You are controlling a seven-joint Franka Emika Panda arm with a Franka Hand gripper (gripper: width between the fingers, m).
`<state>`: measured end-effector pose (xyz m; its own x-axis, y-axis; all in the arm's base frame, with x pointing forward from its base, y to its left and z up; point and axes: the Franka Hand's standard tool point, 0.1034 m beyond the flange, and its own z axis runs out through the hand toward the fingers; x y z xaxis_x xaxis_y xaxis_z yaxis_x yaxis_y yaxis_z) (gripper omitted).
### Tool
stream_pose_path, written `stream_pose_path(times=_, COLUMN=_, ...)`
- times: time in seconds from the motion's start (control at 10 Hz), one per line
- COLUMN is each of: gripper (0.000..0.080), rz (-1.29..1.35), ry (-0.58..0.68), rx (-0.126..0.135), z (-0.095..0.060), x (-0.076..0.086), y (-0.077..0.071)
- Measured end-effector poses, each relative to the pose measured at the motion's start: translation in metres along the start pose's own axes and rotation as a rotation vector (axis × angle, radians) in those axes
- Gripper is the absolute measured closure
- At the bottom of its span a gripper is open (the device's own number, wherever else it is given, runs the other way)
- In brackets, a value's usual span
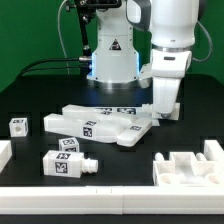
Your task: Assemble chair
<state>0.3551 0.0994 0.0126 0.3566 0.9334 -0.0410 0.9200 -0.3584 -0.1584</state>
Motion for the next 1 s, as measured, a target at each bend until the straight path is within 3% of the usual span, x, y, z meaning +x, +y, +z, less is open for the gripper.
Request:
stream_pose_path(times=0.4, gripper=0.0538, rz=-0.007, ry=0.000, rx=0.001, z=0.002, x=0.000, y=-0.002)
stream_pose_path(times=0.6, gripper=0.0538, rz=0.164, ry=0.020, rx=-0.019, z=0.000, x=0.011, y=-0.002)
stream_pose_path(times=1.0, gripper=0.0538, rz=0.604, ry=0.052, rx=0.004, z=-0.001, x=0.014, y=0.002)
